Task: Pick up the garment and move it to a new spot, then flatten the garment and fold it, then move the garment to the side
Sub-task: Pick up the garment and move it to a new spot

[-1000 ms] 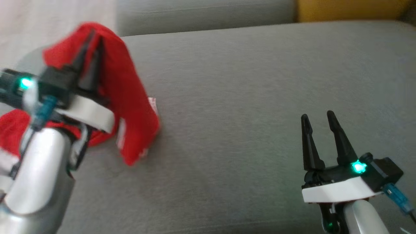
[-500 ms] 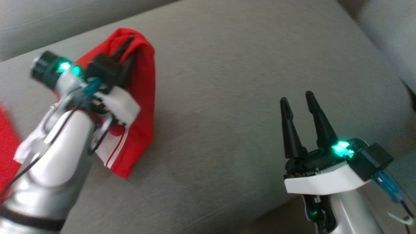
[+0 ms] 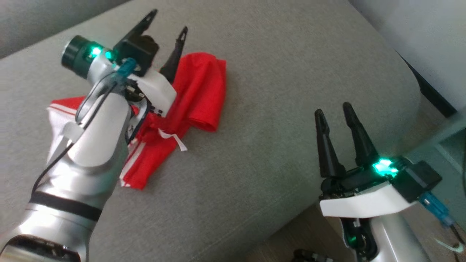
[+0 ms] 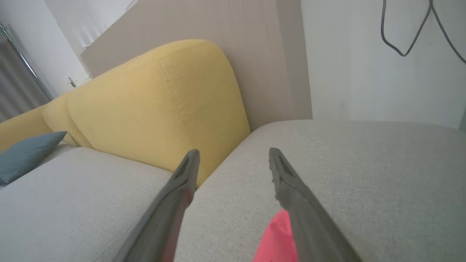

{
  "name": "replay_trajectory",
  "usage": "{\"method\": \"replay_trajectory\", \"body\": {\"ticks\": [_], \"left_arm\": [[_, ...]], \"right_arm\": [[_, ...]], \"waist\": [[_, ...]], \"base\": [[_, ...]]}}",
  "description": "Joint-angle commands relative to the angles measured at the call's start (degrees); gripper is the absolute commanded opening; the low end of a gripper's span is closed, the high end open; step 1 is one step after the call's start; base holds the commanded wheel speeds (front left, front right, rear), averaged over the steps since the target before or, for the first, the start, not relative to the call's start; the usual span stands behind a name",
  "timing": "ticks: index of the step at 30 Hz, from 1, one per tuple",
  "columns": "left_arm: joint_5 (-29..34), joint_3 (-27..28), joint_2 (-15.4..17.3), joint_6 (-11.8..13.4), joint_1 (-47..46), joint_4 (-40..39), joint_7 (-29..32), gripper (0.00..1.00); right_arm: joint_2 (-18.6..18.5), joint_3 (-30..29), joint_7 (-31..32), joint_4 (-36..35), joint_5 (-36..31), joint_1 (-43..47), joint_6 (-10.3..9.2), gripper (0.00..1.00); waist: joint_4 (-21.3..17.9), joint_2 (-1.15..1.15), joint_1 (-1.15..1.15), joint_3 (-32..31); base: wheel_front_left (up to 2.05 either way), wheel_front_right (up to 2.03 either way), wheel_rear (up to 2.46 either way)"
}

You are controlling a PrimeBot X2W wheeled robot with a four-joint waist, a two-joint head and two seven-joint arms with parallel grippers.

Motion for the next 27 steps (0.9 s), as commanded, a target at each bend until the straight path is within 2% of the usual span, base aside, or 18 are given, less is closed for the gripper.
{"method": "replay_trajectory", "body": {"ticks": [1,8,14,19,24,27], "left_arm": [[-0.3,2.5,1.5,0.5,-2.3,-1.6,-0.7,1.0],[-2.8,4.8,2.0,2.5,1.5,-3.6,-3.5,1.0],[-5.1,6.6,3.0,4.3,10.3,-8.3,-4.0,1.0],[-7.7,10.1,3.9,7.4,22.3,-16.4,-4.1,1.0],[-8.1,11.9,2.6,10.3,32.9,-23.8,-4.1,1.0],[-7.7,12.2,1.7,10.9,36.3,-25.4,-4.1,1.0]], "right_arm": [[-0.3,0.9,-0.4,-1.6,-0.3,-1.0,0.43,1.0],[-0.3,-2.7,-0.4,0.6,-3.5,-0.2,0.43,1.0],[-0.3,-6.0,-0.4,2.2,-6.4,1.3,0.43,1.0],[-0.3,-7.4,-0.4,2.9,-7.3,2.7,0.43,1.0],[-0.3,-8.4,-0.4,3.9,-8.4,4.9,0.43,1.0],[-0.3,-8.4,-0.4,4.4,-9.5,5.4,0.43,1.0]], "waist": [[2.0,0.0,0.0,-0.9],[12.5,0.0,0.0,-4.4],[21.9,0.0,0.0,-7.9],[27.2,0.0,0.0,-10.0],[31.6,0.0,0.0,-11.0],[33.3,0.0,0.0,-10.7]], "base": [[0.0,0.0,0.0],[0.0,0.0,0.0],[0.0,0.0,0.0],[0.0,0.0,0.0],[0.0,0.0,0.0],[0.0,0.0,0.0]]}}
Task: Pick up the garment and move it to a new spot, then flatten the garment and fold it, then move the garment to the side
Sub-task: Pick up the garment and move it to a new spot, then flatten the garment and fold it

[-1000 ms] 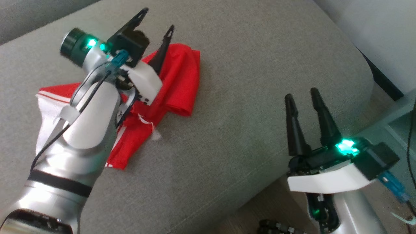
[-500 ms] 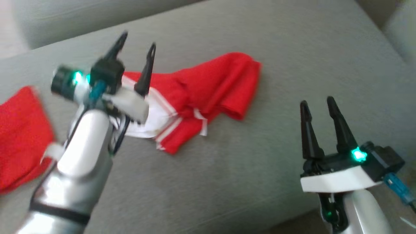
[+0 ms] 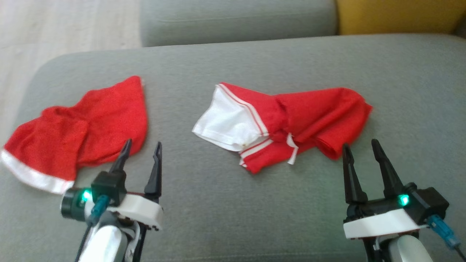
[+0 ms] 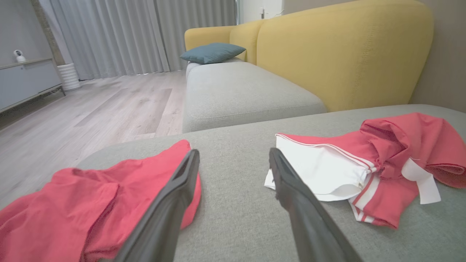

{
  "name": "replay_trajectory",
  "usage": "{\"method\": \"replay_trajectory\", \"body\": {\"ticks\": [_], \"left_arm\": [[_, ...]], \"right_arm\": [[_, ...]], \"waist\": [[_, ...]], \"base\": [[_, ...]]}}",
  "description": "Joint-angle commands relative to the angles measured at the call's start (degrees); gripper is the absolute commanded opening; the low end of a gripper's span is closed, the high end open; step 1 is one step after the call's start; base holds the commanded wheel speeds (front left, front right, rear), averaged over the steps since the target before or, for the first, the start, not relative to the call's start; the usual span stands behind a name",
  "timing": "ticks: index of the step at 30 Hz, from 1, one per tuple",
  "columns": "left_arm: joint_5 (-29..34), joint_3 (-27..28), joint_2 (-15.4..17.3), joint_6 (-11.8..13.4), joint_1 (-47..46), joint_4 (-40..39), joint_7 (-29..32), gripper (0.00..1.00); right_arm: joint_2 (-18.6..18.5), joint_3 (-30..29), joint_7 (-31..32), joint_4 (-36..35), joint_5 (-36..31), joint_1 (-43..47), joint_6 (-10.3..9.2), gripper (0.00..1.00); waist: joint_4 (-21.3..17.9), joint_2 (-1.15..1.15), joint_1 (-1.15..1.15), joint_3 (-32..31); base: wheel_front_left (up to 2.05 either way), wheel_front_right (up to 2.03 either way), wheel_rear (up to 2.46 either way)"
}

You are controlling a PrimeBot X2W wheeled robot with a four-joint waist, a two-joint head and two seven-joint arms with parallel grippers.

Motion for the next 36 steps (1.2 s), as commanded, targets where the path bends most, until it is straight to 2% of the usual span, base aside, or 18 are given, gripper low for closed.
{"method": "replay_trajectory", "body": {"ticks": [1,9,15,19,22,26,35,36], "left_arm": [[0.4,2.4,0.1,0.2,-2.2,-2.8,-0.7,1.0],[1.2,2.9,-1.6,-1.1,-2.9,-3.4,-0.7,1.0],[1.8,2.8,-3.3,-2.5,-4.4,-2.4,-0.7,1.0],[2.1,2.8,-4.1,-3.6,-5.1,-1.1,-0.7,1.0],[2.4,2.9,-5.1,-4.5,-6.3,-0.2,-0.7,1.0],[2.4,3.5,-6.1,-5.2,-7.0,0.3,-0.7,1.0],[2.6,4.6,-8.0,-6.6,-7.1,-0.6,-0.7,1.0],[2.7,4.7,-8.1,-6.7,-7.1,-0.6,-0.7,1.0]], "right_arm": [[-0.3,1.1,-0.4,-1.5,-0.8,-1.4,0.43,1.0],[-0.3,3.4,-0.4,0.0,-4.1,-3.9,0.43,1.0],[-0.3,10.1,2.2,7.2,-10.7,-9.9,0.43,1.0],[-0.3,12.1,3.8,12.9,-14.5,-14.2,0.43,1.0],[-0.3,11.8,4.4,18.3,-19.5,-17.6,0.43,1.0],[-0.3,10.0,5.5,23.2,-23.8,-20.4,0.43,1.0],[-0.3,5.0,6.6,30.2,-33.0,-25.0,0.43,1.0],[-0.3,4.5,6.9,30.8,-33.6,-25.3,0.43,0.87]], "waist": [[2.9,0.0,0.0,-0.6],[6.4,0.0,0.0,2.0],[10.2,0.0,0.0,5.6],[13.0,0.0,0.0,8.1],[16.2,0.0,0.0,10.0],[18.5,0.0,0.0,11.5],[21.1,0.0,0.0,12.9],[21.1,0.0,0.0,12.9]], "base": [[0.0,0.0,0.0],[0.0,0.0,0.0],[0.0,0.0,0.0],[0.0,0.0,0.0],[0.0,0.0,0.0],[0.0,0.0,0.0],[0.0,0.0,0.0],[0.0,0.0,0.0]]}}
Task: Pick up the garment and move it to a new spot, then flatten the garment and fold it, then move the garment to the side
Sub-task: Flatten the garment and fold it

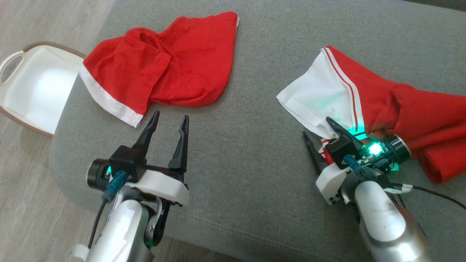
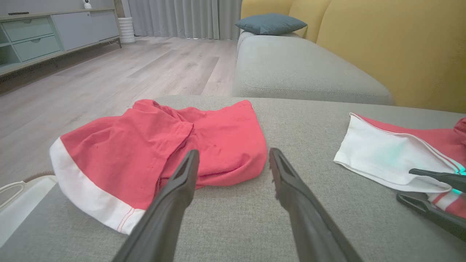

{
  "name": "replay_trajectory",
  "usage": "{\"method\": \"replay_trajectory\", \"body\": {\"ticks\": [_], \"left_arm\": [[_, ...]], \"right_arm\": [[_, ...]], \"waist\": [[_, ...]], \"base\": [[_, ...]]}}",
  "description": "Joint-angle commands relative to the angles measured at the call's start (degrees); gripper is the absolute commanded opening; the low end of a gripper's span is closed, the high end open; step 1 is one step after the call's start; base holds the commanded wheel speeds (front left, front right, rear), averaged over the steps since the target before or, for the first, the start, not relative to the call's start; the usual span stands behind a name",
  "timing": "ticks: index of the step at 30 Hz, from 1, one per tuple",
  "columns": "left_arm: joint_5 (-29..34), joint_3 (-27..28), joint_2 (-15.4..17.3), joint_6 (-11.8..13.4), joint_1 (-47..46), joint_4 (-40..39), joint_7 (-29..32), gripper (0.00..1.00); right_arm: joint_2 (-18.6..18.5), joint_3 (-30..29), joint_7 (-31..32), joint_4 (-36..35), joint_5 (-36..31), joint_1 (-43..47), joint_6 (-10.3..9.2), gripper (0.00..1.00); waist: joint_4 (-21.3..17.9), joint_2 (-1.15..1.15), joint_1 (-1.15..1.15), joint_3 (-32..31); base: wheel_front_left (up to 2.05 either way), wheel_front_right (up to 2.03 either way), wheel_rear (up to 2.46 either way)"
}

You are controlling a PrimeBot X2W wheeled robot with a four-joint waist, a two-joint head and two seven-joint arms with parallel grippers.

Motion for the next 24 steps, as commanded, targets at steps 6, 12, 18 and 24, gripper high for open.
{"method": "replay_trajectory", "body": {"ticks": [6,12,18,24], "left_arm": [[1.0,3.5,-0.2,-0.7,-2.1,-1.6,-0.7,1.0],[1.5,4.1,-0.5,-1.2,-1.5,-1.0,-0.7,1.0],[1.8,4.8,-0.6,-1.4,-0.8,-0.8,-0.7,1.0],[1.8,5.2,-0.8,-1.7,-0.3,-1.1,-0.7,1.0]], "right_arm": [[0.1,1.0,-1.9,0.8,1.4,-2.4,0.42,0.0],[0.1,4.8,-3.9,-1.3,8.4,-2.4,0.42,0.0],[0.1,10.0,-3.8,-7.1,17.1,-2.7,0.42,0.0],[0.1,13.8,1.4,-16.1,27.1,-5.1,0.42,0.0]], "waist": [[-0.6,0.0,0.0,-0.3],[-2.4,0.0,0.0,-2.4],[-4.0,0.0,0.0,-4.1],[-4.8,0.0,0.0,-4.2]], "base": [[0.0,0.0,0.0],[0.0,0.0,0.0],[0.0,0.0,0.0],[0.0,0.0,0.0]]}}
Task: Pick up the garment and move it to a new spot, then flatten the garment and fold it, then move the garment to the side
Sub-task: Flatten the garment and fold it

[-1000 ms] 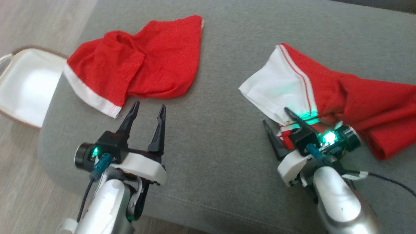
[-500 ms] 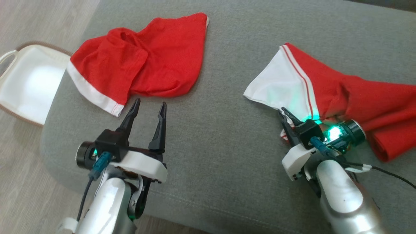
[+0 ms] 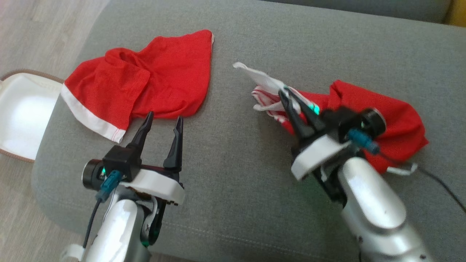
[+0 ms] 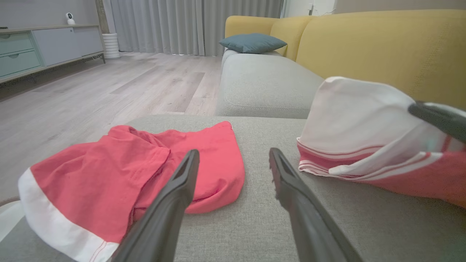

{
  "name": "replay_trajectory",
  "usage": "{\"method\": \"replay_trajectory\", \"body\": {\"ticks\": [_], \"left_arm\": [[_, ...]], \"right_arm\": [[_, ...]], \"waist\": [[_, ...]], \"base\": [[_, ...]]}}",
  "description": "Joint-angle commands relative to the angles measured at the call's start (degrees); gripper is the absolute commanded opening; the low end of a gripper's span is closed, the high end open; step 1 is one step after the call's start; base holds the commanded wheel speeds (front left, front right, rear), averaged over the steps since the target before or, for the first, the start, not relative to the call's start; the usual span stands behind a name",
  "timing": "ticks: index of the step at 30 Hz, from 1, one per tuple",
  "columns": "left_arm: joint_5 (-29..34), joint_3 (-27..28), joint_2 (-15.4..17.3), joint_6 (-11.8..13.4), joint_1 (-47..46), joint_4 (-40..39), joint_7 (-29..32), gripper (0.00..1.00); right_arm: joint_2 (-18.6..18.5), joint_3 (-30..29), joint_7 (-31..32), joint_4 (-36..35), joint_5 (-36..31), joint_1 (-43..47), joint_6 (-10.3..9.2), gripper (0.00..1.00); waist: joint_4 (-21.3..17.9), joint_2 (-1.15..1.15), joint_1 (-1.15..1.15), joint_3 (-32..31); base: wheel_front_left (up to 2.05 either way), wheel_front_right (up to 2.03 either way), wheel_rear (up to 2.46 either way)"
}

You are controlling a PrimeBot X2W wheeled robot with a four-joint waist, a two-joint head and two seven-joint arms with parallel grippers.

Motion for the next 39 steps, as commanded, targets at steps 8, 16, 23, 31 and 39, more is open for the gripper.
{"method": "replay_trajectory", "body": {"ticks": [8,16,23,31,39], "left_arm": [[0.4,2.0,0.0,-0.5,-1.3,-2.1,-0.7,1.0],[0.8,2.1,-0.1,-1.1,-2.5,-1.6,-0.7,1.0],[1.6,2.8,-0.1,-1.0,-1.9,-1.2,-0.7,1.0],[1.9,4.1,0.0,-0.9,0.0,-1.7,-0.7,1.0],[1.4,5.2,-0.1,-0.6,2.2,-2.5,-0.7,1.0]], "right_arm": [[-2.7,-7.1,8.2,-4.0,8.0,-8.3,0.37,0.0],[-7.4,-11.1,7.6,6.7,4.4,-14.5,0.37,1.0],[-5.1,-9.8,0.8,9.2,2.8,-12.1,0.37,1.0],[-1.4,-10.9,-5.5,3.5,1.9,-1.0,0.37,1.0],[0.5,-14.7,-7.8,-5.2,-1.8,11.6,0.37,1.0]], "waist": [[0.6,0.0,0.0,3.1],[0.5,0.0,0.0,4.5],[-2.6,0.0,0.0,2.2],[-8.5,0.0,0.0,-2.9],[-12.7,0.0,0.0,-6.2]], "base": [[0.0,0.0,0.0],[0.0,0.0,0.0],[0.0,0.0,0.0],[0.0,0.0,0.0],[0.0,0.0,0.0]]}}
